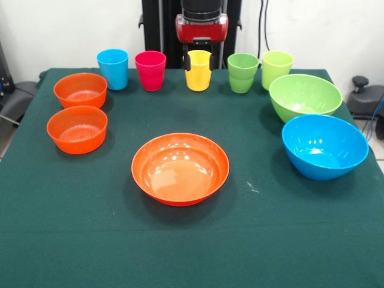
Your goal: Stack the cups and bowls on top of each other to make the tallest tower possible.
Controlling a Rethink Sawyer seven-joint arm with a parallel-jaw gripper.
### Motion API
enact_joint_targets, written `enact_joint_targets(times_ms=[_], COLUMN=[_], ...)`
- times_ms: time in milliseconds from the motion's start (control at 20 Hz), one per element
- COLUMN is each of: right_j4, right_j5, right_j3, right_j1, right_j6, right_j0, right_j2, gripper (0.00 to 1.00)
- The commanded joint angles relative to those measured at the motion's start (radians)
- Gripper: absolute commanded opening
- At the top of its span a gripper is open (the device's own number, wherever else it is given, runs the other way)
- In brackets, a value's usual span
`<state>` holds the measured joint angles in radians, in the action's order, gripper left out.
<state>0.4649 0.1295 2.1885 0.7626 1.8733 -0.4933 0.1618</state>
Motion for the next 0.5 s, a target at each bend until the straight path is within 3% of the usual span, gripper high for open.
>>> enact_joint_targets(times_ms=[50,300,500], right_j4=[0.026,0.036,0.045], right_j5=[0.014,-0.010,-0.047], right_j3=[0.060,0.119,0.160], right_j1=[0.099,0.125,0.129], right_j6=[0.045,0.056,0.082], right_j0=[-0.029,-0.046,-0.023], right_j2=[0.076,0.080,0.058], gripper=[1.00,1.00,1.00])
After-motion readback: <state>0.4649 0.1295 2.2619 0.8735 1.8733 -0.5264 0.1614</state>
